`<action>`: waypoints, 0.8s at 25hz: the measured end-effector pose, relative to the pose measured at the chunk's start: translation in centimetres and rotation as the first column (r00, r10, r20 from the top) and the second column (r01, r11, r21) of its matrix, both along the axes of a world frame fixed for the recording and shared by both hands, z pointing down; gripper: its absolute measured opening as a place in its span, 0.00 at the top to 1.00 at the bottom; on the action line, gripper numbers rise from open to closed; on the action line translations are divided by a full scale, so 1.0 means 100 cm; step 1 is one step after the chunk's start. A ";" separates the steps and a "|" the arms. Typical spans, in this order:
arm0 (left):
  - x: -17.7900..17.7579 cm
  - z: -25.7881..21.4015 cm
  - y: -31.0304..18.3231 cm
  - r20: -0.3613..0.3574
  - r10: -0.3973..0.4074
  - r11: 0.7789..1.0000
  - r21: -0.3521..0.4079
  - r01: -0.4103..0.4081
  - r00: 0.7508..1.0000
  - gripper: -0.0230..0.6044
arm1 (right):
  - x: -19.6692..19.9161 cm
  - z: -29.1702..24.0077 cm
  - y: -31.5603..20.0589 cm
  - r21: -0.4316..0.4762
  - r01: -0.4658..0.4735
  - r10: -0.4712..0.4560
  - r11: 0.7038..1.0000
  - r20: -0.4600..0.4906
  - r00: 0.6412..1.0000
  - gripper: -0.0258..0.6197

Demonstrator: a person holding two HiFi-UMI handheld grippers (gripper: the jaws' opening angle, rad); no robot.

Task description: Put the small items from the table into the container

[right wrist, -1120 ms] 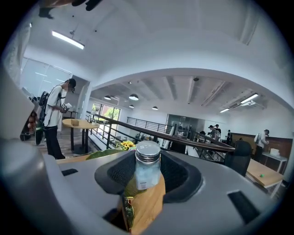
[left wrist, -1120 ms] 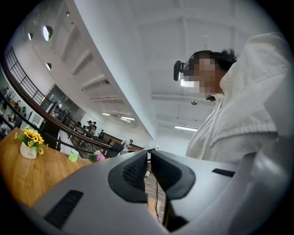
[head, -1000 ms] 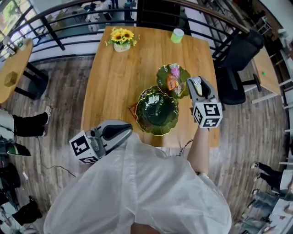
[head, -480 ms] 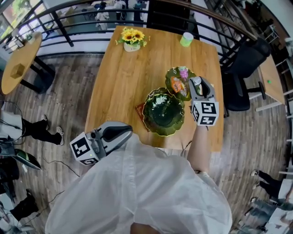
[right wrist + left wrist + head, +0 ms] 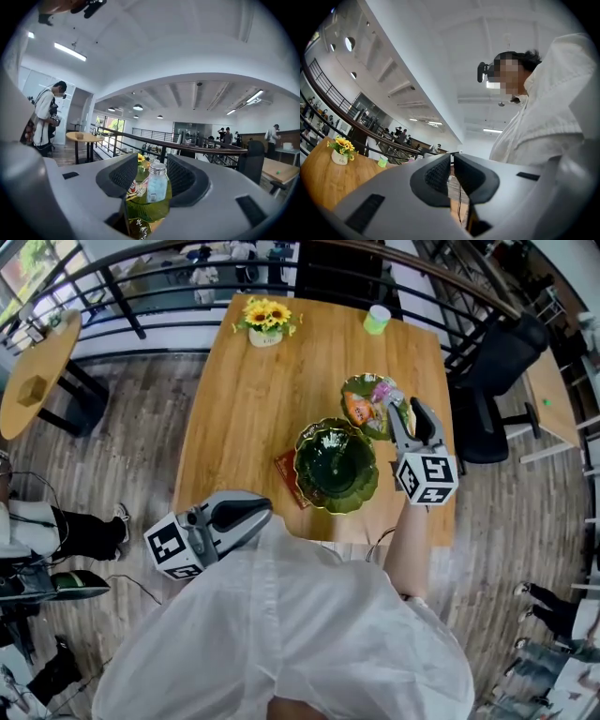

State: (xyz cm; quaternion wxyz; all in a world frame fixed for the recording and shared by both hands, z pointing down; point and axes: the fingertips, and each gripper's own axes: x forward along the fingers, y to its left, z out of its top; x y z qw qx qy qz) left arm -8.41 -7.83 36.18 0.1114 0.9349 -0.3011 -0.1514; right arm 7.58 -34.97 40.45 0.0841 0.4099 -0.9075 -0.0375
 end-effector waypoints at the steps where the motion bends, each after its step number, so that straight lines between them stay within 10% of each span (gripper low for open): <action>1: 0.002 0.000 -0.002 -0.002 0.010 1.000 0.000 -0.010 1.000 0.95 | 0.006 -0.005 0.003 0.001 -0.002 0.002 1.000 0.027 1.000 0.68; 20: 0.040 0.002 -0.024 -0.053 0.194 0.981 0.021 -0.194 0.980 0.95 | 0.038 -0.026 0.102 0.001 0.048 -0.047 0.999 0.242 0.969 0.69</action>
